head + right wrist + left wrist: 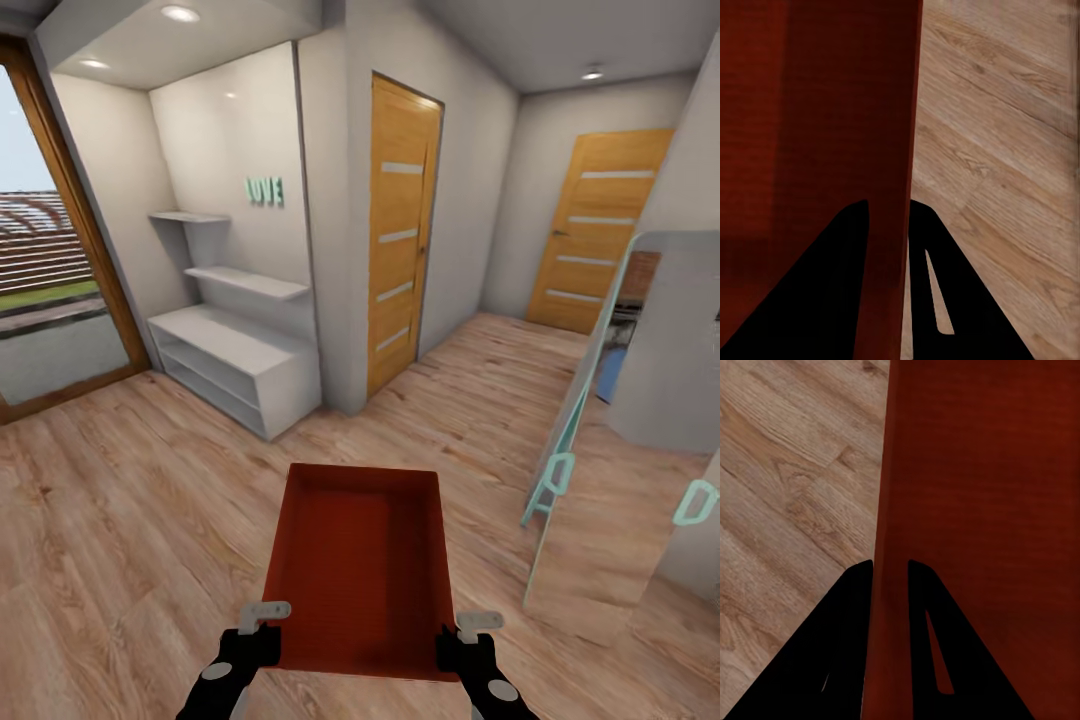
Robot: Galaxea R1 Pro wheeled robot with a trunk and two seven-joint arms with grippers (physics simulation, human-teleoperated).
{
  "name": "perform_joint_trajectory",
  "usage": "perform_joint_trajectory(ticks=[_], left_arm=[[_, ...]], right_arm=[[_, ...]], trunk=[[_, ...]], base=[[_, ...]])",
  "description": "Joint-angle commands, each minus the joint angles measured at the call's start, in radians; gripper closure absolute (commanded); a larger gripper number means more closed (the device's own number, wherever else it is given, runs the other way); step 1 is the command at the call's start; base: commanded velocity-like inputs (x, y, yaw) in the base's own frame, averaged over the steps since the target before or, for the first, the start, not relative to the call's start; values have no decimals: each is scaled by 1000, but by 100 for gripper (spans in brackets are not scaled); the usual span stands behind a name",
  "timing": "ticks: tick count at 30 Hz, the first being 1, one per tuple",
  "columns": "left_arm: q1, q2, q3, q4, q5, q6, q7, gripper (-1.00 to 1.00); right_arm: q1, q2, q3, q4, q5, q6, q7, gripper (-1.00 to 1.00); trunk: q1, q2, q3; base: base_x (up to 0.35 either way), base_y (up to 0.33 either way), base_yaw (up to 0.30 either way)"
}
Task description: Move the two storage containers from the living room to the garage. In the garage, place one container on the floor and stack the other container on top of it (either order is fine).
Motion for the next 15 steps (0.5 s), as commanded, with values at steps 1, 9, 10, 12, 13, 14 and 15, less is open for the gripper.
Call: perform_joint_trajectory(ticks=[1, 9, 10, 12, 13, 14, 15], left_arm=[[0, -58, -27, 0, 9, 32, -8, 100], [0, -58, -28, 0, 9, 32, -8, 100], [0, -58, -28, 0, 9, 32, -8, 100], [0, -57, -28, 0, 9, 32, -8, 100], [0, -57, -28, 0, 9, 32, -8, 100], [0, -57, -28, 0, 9, 32, -8, 100], [0, -58, -28, 0, 9, 32, -8, 100]], right_arm=[[-2, 0, 1, -2, -5, -6, -9, 100], [-2, 0, 1, -2, -4, -6, -9, 100], [-2, 0, 1, -2, -4, -6, -9, 100], [-2, 0, 1, -2, -5, -6, -9, 100], [-2, 0, 1, -2, -5, -6, -9, 100], [-2, 0, 1, -2, -4, -6, -9, 100], [-2, 0, 1, -2, -4, -6, -9, 100]], trunk=[[1, -2, -2], [1, -2, -2], [1, -2, -2], [1, -2, -2], [1, -2, -2], [1, -2, -2], [1, -2, -2]], base=[[259, 226, -265], [239, 249, -265], [231, 256, -265], [230, 256, -265], [230, 256, -265], [230, 256, -265], [230, 256, -265]])
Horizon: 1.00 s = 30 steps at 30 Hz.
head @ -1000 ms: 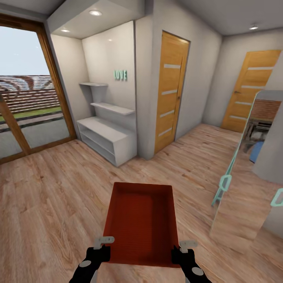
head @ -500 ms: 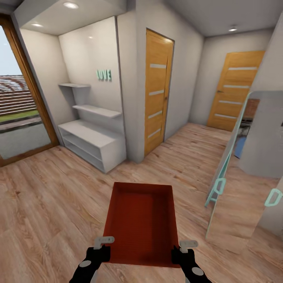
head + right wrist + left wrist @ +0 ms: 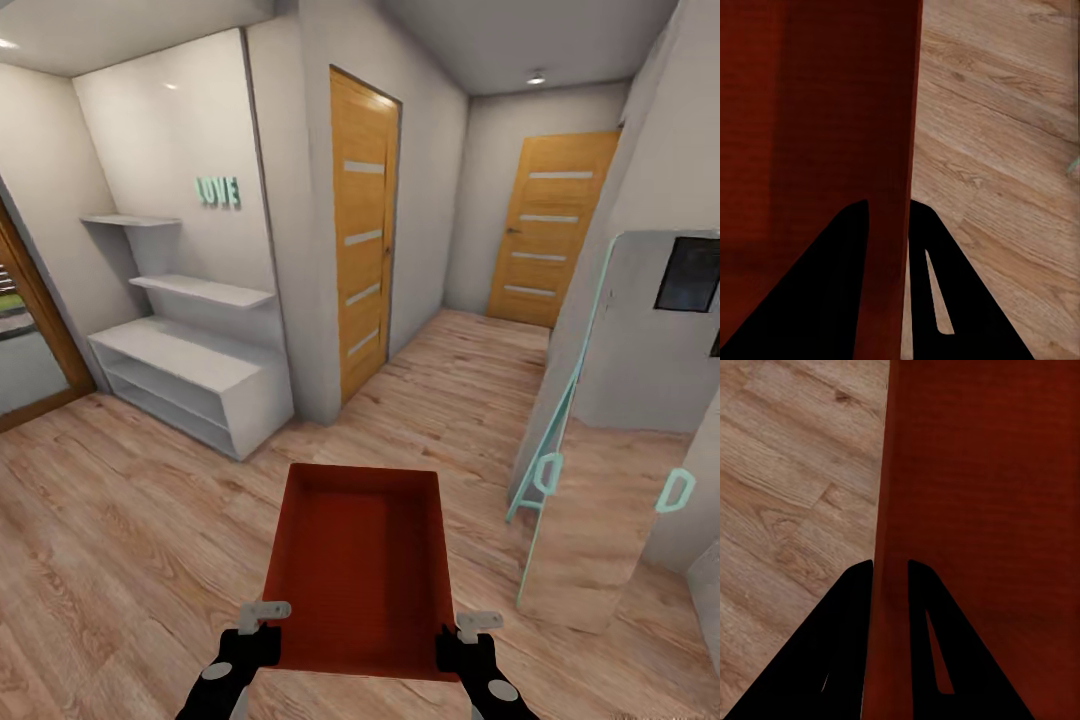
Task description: Move the two storage containers from the living room to the garage. In the garage, place one container on the floor and stack the other container on top of it (either order is fine).
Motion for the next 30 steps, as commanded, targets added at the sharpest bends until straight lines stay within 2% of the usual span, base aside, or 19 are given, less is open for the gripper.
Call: perform_joint_trajectory(ticks=[1, 12, 24, 30], left_arm=[[0, -58, -28, 0, 9, 32, -8, 100], [0, -57, -28, 0, 10, 33, -9, 100], [0, -58, -27, 0, 9, 33, -8, 100], [0, -59, -28, 0, 8, 33, -6, 100]], right_arm=[[-2, 0, 1, -2, -5, -6, -9, 100], [-2, 0, 1, -2, -6, -6, -9, 100], [-2, 0, 1, -2, -5, -6, -9, 100], [-2, 0, 1, -2, -6, -6, -9, 100]], trunk=[[1, -2, -2], [1, -2, -2], [1, -2, -2], [1, -2, -2]], base=[[228, 257, -265], [198, 271, -233], [168, 283, -65], [307, 40, -256]])
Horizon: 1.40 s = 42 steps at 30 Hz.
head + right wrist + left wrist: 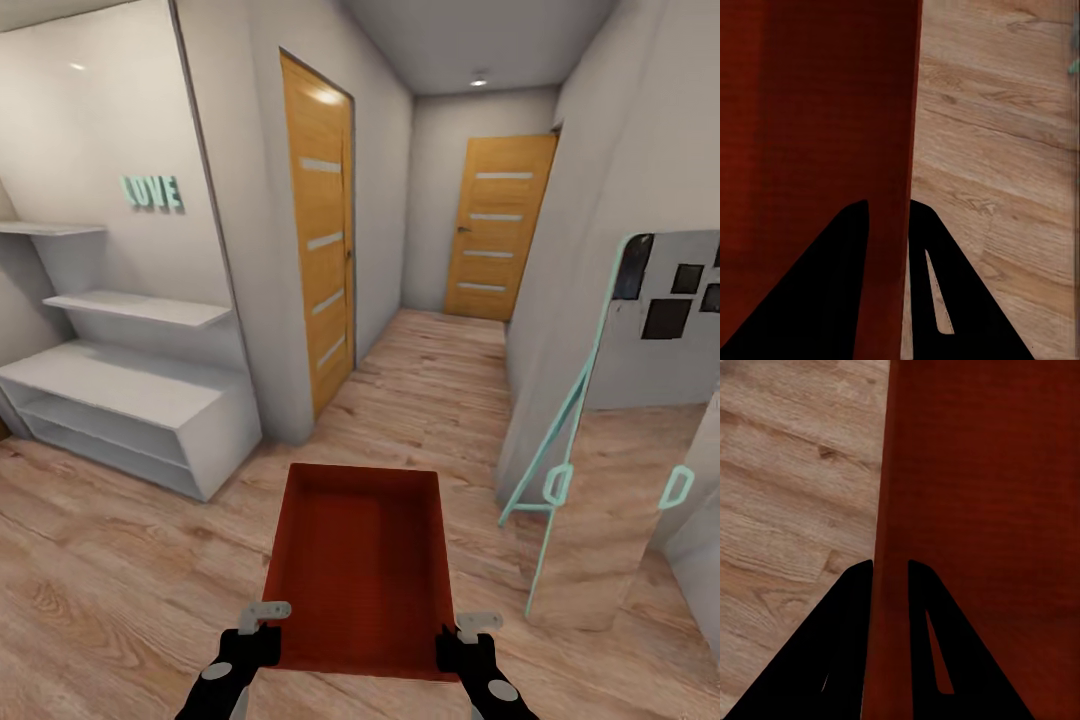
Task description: Move the two storage containers from the living room to the garage. In the garage, place one container on the floor and stack the other container on top of it (either order is fine).
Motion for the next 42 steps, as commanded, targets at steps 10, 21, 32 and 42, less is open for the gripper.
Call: perform_joint_trajectory(ticks=[10, 21, 32, 42], left_arm=[[0, -57, -29, 0, 10, 34, -6, 100], [0, -58, -29, 0, 10, 34, -6, 100], [0, -59, -29, 0, 10, 34, -6, 100], [0, -58, -29, 0, 10, 34, -6, 100]], right_arm=[[-2, 0, 1, -2, -4, -5, -8, 100], [-2, -1, 0, -2, -4, -7, -8, 100], [-2, -2, 0, -2, -5, -6, -8, 100], [-2, -2, 1, -2, -5, -5, -8, 100]], trunk=[[1, -2, -2], [1, -2, -2], [1, -2, -2], [1, -2, -2]], base=[[321, -2, -242], [260, 213, -9], [296, 108, -3], [331, 22, -235]])
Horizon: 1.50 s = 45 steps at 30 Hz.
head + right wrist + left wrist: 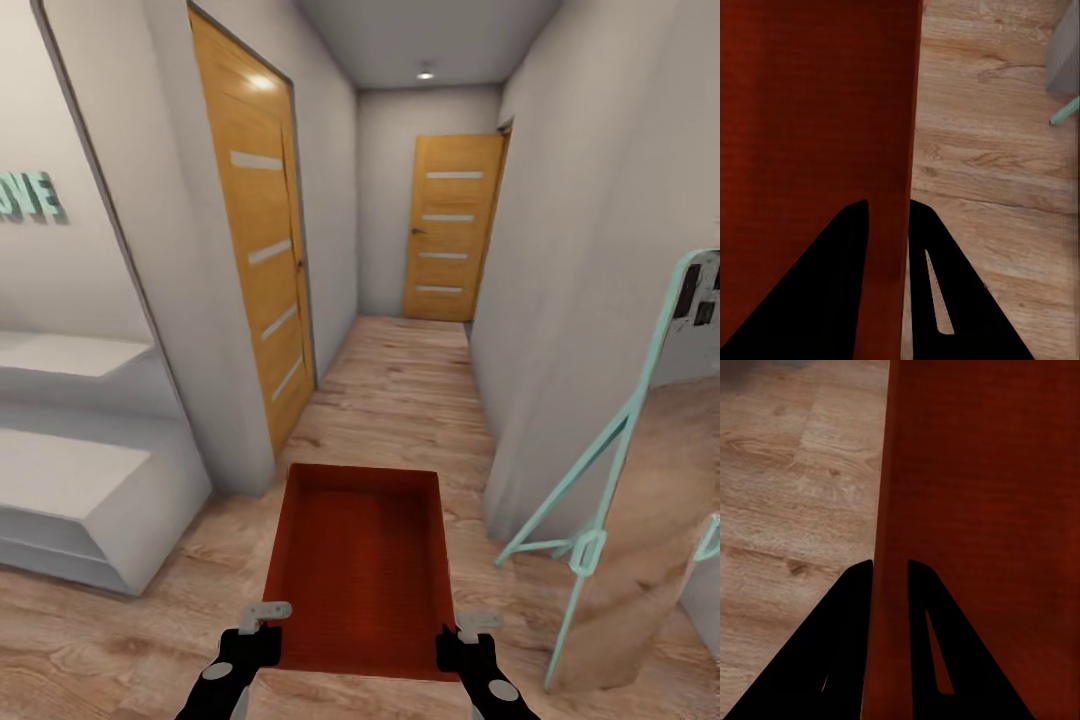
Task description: Move the two storage containers from the living room to the garage. In the garage, place one container on the floor and stack the other container on top of it (either order is fine).
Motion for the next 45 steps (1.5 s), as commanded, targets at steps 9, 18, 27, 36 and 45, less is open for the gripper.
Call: perform_joint_trajectory(ticks=[9, 18, 27, 36, 45], left_arm=[[0, -58, -27, 0, 9, 33, -7, 100], [0, -58, -27, 0, 9, 33, -7, 100], [0, -58, -29, 0, 8, 33, -7, 100], [0, -58, -29, 0, 8, 33, -7, 100], [0, -56, -27, 0, 9, 33, -9, 100]], right_arm=[[-2, 0, 1, -2, -5, -5, -10, 100], [-2, 0, 1, -2, -5, -6, -10, 100], [-2, 0, 1, -2, -5, -6, -10, 100], [-2, 0, 0, -2, -5, -6, -9, 100], [-2, 0, 0, -2, -5, -6, -9, 100]], trunk=[[1, -2, -2], [1, -2, -2], [1, -2, -2], [1, -2, -2], [1, -2, -2]], base=[[301, 186, -261], [284, 183, -47], [324, 20, -3], [328, 0, -175], [133, 12, -22]])
